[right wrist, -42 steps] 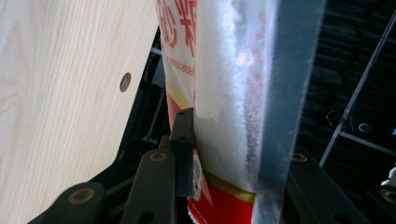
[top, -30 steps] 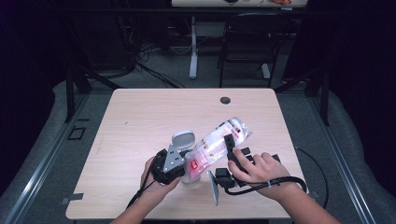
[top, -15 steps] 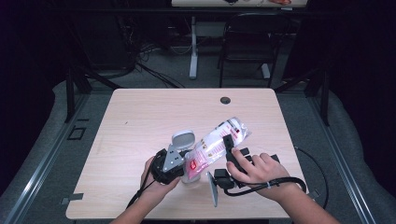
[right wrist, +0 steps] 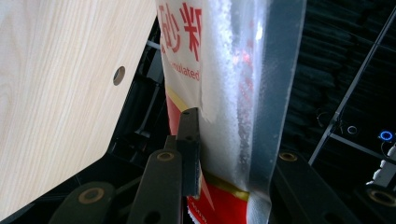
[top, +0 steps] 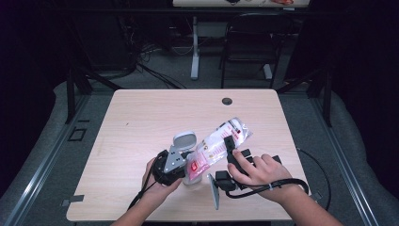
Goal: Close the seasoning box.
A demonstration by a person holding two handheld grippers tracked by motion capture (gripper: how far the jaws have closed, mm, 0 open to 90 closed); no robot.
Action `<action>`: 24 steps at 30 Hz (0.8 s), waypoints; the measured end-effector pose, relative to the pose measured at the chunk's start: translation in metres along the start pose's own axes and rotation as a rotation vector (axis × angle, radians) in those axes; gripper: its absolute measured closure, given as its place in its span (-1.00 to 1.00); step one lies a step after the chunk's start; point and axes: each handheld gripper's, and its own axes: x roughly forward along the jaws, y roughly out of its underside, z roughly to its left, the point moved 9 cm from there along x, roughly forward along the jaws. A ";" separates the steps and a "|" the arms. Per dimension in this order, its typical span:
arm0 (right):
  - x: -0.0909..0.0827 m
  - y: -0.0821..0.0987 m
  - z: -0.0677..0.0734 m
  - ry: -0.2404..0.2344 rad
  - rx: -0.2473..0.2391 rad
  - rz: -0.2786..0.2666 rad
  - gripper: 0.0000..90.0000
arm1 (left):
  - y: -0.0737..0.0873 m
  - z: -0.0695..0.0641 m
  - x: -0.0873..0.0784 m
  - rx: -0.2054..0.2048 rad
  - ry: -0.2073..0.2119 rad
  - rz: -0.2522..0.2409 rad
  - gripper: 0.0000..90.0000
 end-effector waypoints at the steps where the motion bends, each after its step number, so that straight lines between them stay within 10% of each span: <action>1: 0.000 0.000 0.000 -0.002 0.006 -0.002 0.64 | 0.000 0.000 0.000 0.000 0.002 -0.001 0.54; 24: -0.002 0.000 0.000 -0.001 -0.022 0.003 0.73 | 0.000 -0.002 0.002 -0.010 0.014 -0.001 0.55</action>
